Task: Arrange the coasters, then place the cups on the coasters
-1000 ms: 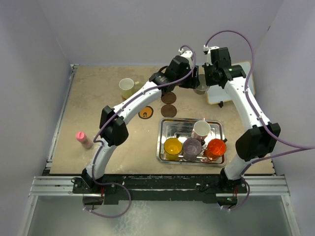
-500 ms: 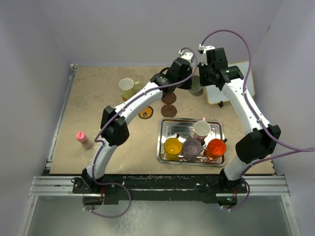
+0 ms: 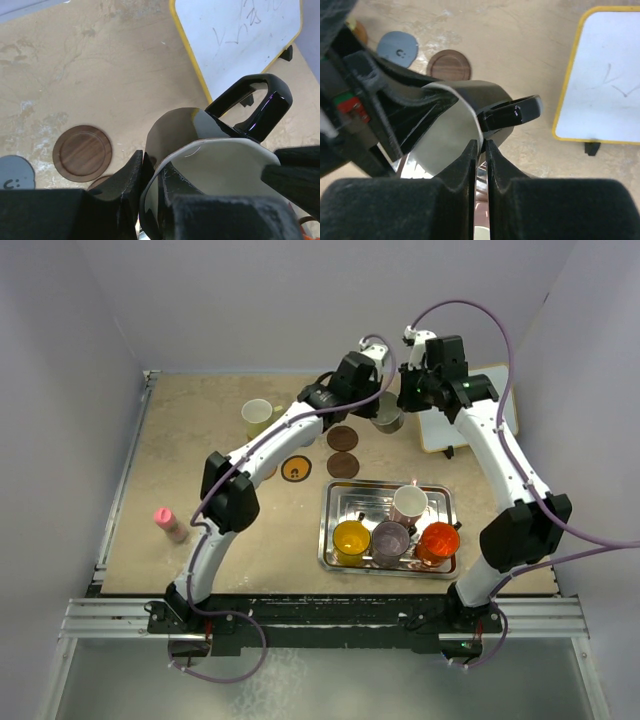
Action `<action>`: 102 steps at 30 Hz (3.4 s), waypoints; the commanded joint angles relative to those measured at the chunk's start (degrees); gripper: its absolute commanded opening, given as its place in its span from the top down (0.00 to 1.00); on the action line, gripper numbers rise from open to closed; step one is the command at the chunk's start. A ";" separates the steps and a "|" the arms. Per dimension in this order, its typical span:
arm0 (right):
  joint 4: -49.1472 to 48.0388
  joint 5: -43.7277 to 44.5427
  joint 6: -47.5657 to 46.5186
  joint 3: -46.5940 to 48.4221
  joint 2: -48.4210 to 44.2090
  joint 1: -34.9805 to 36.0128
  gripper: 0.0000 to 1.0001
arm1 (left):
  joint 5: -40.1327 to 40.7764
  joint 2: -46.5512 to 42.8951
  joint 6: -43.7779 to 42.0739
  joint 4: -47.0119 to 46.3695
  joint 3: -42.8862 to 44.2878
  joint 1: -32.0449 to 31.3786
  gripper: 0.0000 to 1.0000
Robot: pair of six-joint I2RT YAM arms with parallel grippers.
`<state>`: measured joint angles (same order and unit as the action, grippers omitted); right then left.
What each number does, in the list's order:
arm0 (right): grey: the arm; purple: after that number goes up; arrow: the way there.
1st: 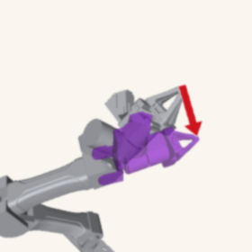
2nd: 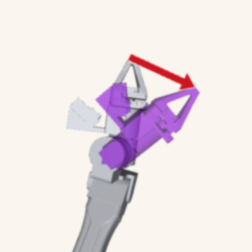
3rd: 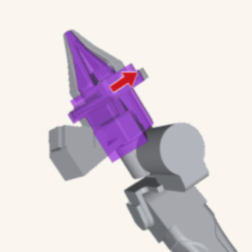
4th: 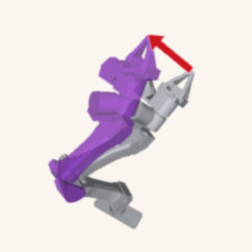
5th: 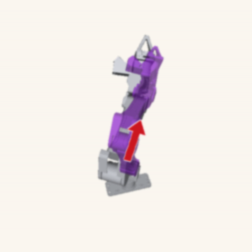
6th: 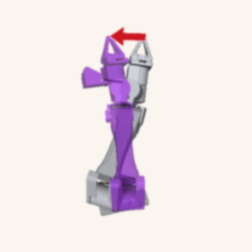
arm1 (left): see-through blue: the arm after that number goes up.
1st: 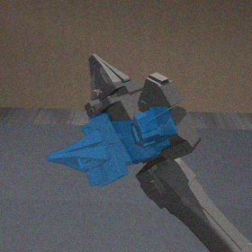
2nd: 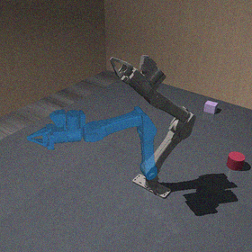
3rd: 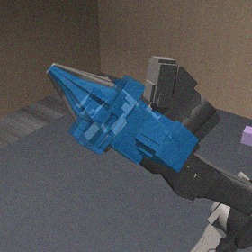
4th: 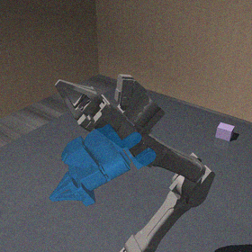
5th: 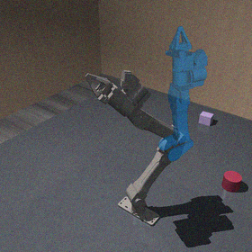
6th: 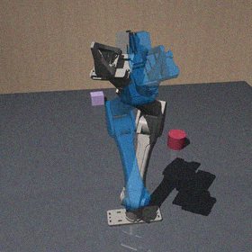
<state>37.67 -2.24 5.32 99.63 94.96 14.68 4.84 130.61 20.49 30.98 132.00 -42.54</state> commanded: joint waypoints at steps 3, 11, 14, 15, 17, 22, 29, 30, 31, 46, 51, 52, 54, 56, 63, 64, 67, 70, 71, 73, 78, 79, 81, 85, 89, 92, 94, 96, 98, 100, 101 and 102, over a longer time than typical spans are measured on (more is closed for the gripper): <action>0.66 -10.17 -0.81 1.51 -2.85 -0.74 0.79 | -0.26 -5.66 -5.44 -7.52 -1.02 5.02 0.97; 0.85 -16.35 -3.65 1.34 -3.02 -1.85 0.63 | -2.63 -7.99 -12.41 -8.41 -4.75 10.48 0.97; 0.90 -18.15 -5.08 0.27 -3.27 -3.54 0.60 | -6.55 -10.21 -15.92 -10.07 -8.61 13.68 0.97; 0.98 -18.91 -5.45 -0.19 -3.29 -4.24 0.59 | -7.50 -10.64 -17.40 -9.91 -9.23 14.57 0.97; 1.13 -21.33 -6.84 -1.23 -3.45 -5.53 0.58 | -9.41 -11.21 -20.53 -8.81 -9.60 16.17 0.97; 2.34 -23.80 -11.34 -3.01 -4.14 -7.28 0.55 | -16.05 -11.18 -28.21 -4.90 -9.16 19.77 0.97; 4.12 -23.51 -14.63 -4.45 -4.34 -7.51 0.55 | -29.74 -4.85 -36.77 6.11 1.72 23.88 0.97; 4.24 -23.47 -14.86 -4.60 -4.39 -7.47 0.55 | -31.08 -3.99 -38.03 7.25 3.00 24.23 0.97; 4.37 -23.51 -15.08 -4.84 -4.42 -7.48 0.54 | -32.05 -3.23 -39.17 8.01 3.80 24.47 0.97; 4.92 -20.65 -17.40 -8.23 -5.48 -7.48 0.55 | -24.42 0.12 -32.60 7.93 3.53 24.41 0.97; 4.69 -20.44 -17.54 -8.63 -5.40 -7.55 0.55 | -19.13 -0.88 -29.85 7.93 -0.22 23.38 0.97; 4.65 -20.44 -17.53 -8.82 -5.32 -7.50 0.55 | -18.42 -1.06 -29.45 8.25 -0.66 23.04 0.97; 4.59 -20.48 -17.53 -8.92 -5.16 -7.48 0.55 | -17.35 -1.27 -28.77 8.60 -1.76 22.35 0.97; 4.56 -20.57 -17.54 -8.89 -5.09 -7.51 0.55 | -15.51 -1.48 -28.06 8.94 -2.37 21.60 0.97; 4.43 -20.49 -17.60 -9.69 -5.52 -7.53 0.56 | -11.80 -1.64 -24.62 10.46 -3.49 20.87 0.97; 4.43 -20.44 -17.59 -9.95 -5.61 -7.48 0.55 | -11.59 -1.61 -24.48 10.62 -3.59 20.88 0.97; 4.23 -20.42 -17.61 -10.31 -5.82 -7.51 0.56 | -11.27 -1.62 -24.36 10.59 -3.93 20.85 0.97; 4.36 -20.30 -17.84 -10.32 -6.08 -7.49 0.56 | -11.26 -1.18 -24.56 10.51 -3.70 20.88 0.97; 4.46 -20.27 -17.88 -10.43 -6.17 -7.47 0.56 | -11.26 -1.03 -24.71 10.50 -3.63 20.94 0.97; 4.51 -20.21 -18.13 -10.62 -6.35 -7.54 0.56 | -11.26 -0.73 -25.03 10.44 -3.51 20.99 0.97; 4.69 -20.21 -18.31 -11.22 -7.03 -7.48 0.56 | -11.37 0.39 -25.06 10.25 -2.62 21.13 0.97; 4.70 -20.25 -18.39 -11.29 -7.18 -7.51 0.55 | -11.30 0.63 -25.13 10.28 -2.57 21.18 0.97; 4.86 -20.19 -18.43 -11.33 -7.39 -7.50 0.55 | -11.15 0.90 -24.99 10.29 -2.42 21.34 0.97; 5.24 -20.26 -18.67 -11.41 -7.58 -7.50 0.55 | -11.21 1.47 -24.63 10.17 -2.20 21.66 0.97; 5.34 -20.26 -19.03 -11.86 -8.10 -7.47 0.54 | -11.21 2.38 -24.32 10.10 -2.11 21.87 0.97; 5.38 -20.26 -19.12 -12.13 -8.42 -7.51 0.54 | -11.26 2.91 -24.26 9.99 -2.10 21.86 0.97; 5.41 -20.11 -19.09 -12.27 -8.62 -7.55 0.54 | -11.42 3.30 -24.26 10.00 -2.11 22.00 0.97; 5.37 -19.57 -19.35 -12.95 -9.07 -7.47 0.54 | -11.27 3.52 -24.27 10.03 -2.12 21.99 0.97; 5.24 -19.48 -19.38 -13.26 -9.32 -7.47 0.54 | -11.26 3.66 -24.30 10.02 -2.15 22.06 0.97; 5.13 -19.40 -19.43 -13.58 -9.47 -7.55 0.54 | -11.26 3.85 -24.33 9.98 -2.19 22.01 0.97; 5.15 -19.34 -19.47 -13.65 -9.54 -7.48 0.53 | -11.26 3.86 -24.48 9.98 -2.27 22.01 0.97; 5.18 -19.30 -19.54 -13.75 -9.67 -7.48 0.53 | -11.26 3.95 -24.50 9.99 -2.34 22.05 0.97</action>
<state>43.18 -22.09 -13.13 86.35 87.68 7.11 -5.74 135.87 -5.08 44.64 127.59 -20.93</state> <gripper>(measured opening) 0.462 0.098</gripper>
